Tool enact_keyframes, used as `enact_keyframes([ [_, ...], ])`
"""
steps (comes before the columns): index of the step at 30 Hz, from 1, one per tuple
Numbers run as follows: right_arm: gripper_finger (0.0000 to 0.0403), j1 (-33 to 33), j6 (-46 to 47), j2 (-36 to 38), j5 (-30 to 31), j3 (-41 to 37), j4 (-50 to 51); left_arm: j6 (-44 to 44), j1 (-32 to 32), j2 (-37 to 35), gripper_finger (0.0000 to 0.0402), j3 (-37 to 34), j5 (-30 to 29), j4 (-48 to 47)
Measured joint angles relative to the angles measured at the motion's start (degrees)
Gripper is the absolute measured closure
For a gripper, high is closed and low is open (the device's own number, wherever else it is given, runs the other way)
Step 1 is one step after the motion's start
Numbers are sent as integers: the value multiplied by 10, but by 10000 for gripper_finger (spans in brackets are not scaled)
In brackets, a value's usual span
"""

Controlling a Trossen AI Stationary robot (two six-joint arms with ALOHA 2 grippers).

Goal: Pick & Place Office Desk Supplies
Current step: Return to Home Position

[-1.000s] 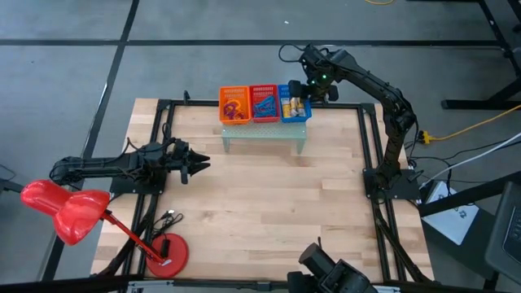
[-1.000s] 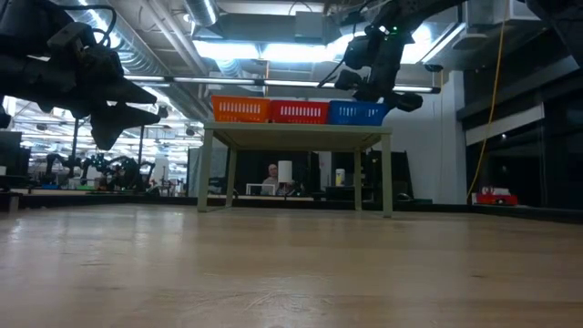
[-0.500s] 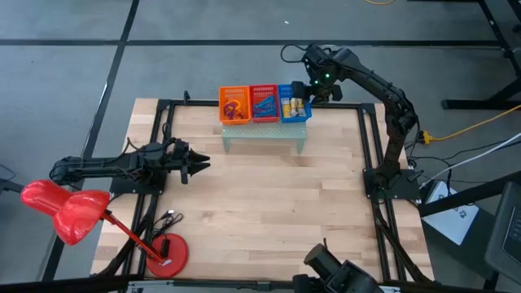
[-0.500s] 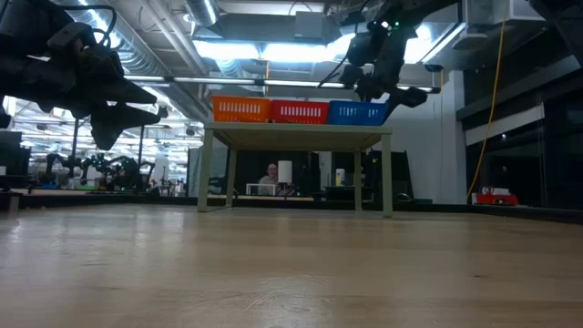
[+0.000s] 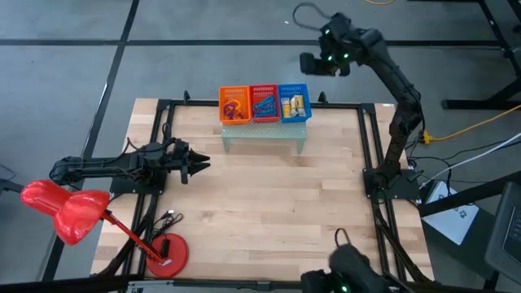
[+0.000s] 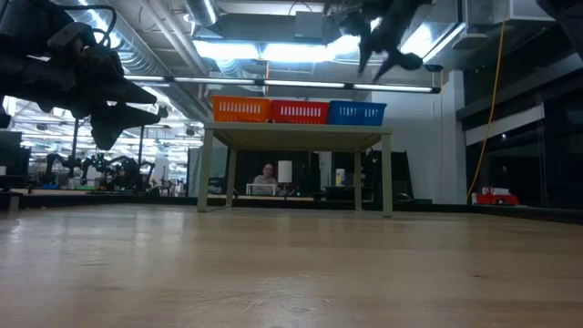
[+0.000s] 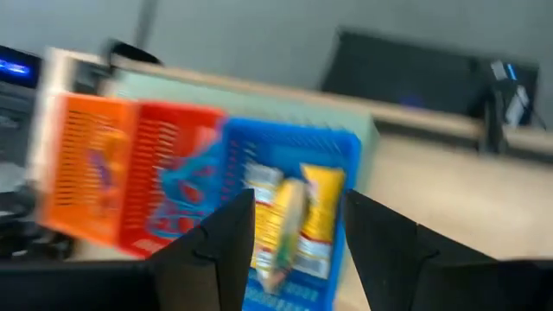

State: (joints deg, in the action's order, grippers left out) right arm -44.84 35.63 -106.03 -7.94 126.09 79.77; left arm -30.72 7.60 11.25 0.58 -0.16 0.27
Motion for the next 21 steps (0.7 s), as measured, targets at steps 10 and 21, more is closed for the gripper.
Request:
enact_keyframes([
  [10, 227, 106, -190, 166, 35, 36, -102, 0, 0, 0, 233, 0, 0, 0],
  [21, 227, 336, -116, 315, 241, 9, 52, 0, 0, 3, 233, 0, 0, 0],
])
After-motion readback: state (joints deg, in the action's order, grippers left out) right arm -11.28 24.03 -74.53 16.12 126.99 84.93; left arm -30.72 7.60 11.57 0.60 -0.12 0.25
